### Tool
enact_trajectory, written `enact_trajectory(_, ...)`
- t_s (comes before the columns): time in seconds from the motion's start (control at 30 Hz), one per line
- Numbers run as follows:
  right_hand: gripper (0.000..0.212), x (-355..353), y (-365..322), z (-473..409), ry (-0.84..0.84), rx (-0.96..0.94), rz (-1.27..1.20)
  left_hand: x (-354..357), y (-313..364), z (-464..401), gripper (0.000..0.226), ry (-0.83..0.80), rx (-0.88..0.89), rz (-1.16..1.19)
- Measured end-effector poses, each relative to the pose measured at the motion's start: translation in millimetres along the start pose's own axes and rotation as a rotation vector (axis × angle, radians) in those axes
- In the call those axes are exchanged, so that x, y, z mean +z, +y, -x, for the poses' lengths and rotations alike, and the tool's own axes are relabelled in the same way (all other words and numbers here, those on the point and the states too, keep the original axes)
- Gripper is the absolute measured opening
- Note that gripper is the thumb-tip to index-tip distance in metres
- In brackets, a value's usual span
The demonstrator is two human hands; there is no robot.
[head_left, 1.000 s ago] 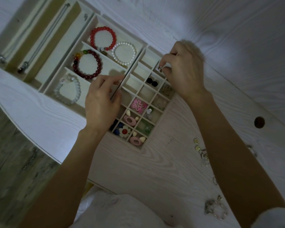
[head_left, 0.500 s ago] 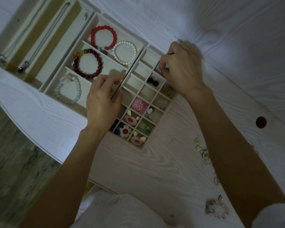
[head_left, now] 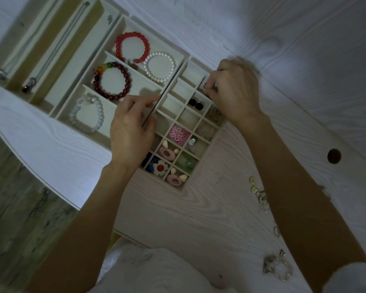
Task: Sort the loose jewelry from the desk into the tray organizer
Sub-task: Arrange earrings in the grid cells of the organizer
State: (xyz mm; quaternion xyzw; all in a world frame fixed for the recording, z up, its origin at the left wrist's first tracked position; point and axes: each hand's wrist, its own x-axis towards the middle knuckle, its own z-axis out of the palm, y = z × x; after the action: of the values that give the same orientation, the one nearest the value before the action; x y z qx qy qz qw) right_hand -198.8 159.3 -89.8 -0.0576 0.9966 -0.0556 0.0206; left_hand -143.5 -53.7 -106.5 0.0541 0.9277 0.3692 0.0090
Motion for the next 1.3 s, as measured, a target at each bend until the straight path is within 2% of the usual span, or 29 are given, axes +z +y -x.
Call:
enact_trajectory(0.23,0.012,-6,4,6,-0.062,0.027,-0.082,0,0,0,0.041,-0.003,-0.005,-0.002)
enact_trajectory(0.4,0.014,-17,11,15,0.080,0.111,-0.102,0,0,0,0.039,-0.002,-0.005,-0.015)
enact_trajectory(0.53,0.020,-14,7,22,0.014,0.055,-0.102,0,0,0,0.040,-0.006,-0.010,-0.012)
enact_trajectory(0.93,0.023,-10,14,22,0.031,-0.033,-0.037,-1,0,0,0.039,-0.006,-0.011,-0.009)
enact_trajectory(1.13,0.020,-10,13,25,0.147,0.013,-0.083,-1,-1,0,0.040,-0.011,-0.006,-0.011)
enact_trajectory(1.3,0.031,2,8,25,0.153,-0.028,-0.080,0,-1,0,0.040,-0.004,-0.010,-0.007)
